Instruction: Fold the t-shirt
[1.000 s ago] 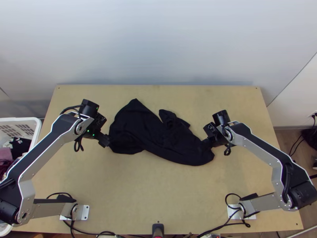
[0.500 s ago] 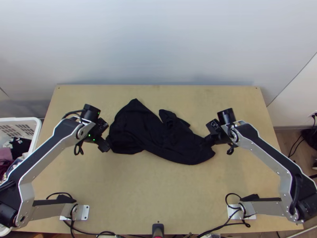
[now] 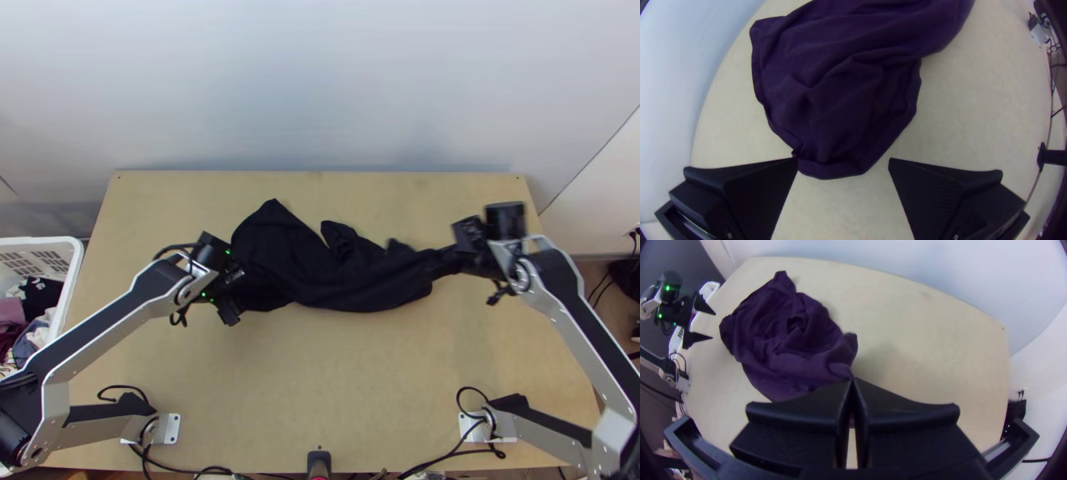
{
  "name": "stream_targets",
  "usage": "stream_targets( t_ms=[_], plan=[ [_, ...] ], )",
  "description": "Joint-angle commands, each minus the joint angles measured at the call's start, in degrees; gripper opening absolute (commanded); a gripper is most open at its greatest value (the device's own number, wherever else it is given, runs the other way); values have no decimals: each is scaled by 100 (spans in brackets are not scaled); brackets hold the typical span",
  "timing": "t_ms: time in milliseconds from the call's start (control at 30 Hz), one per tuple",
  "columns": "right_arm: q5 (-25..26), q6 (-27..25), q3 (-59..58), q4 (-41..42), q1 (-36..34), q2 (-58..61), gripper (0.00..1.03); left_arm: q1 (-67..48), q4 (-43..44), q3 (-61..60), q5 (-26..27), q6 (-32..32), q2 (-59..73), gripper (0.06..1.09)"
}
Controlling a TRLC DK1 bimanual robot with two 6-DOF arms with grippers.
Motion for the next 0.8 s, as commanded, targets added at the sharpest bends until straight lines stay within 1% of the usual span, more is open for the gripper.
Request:
stream_targets(
  t_ms=[0,67,200,267,333,433,567,600,667,767],
  plan=[
    [188,138,-67,-52,-892,-827,3,-489,675,-309,-484,275,94,104],
    [197,94,-137,-52,-1437,-1065,3,-489,833,-300,-589,319,199,104],
    [197,-64,-330,-79,-2395,-1487,3,-445,895,-107,-598,301,366,104],
    [188,-196,-533,-122,-2738,-1636,3,-445,983,-46,-607,231,445,104],
    [197,-310,-770,-184,-2817,-1777,3,-445,1079,-46,-642,222,507,105],
    [188,-337,-1025,-219,-2791,-2040,3,-480,1150,-46,-668,213,542,104],
    [188,-284,-1078,-289,-2509,-2067,3,-708,1115,51,-642,90,542,104],
    [188,-275,-1078,-289,-2500,-2058,3,-805,1000,139,-537,-42,551,104],
    [188,-275,-1078,-289,-2500,-2032,3,-972,684,350,-53,-279,595,104],
    [188,-275,-1122,-289,-2500,-2014,3,-1200,464,596,193,-464,744,104]
  ],
)
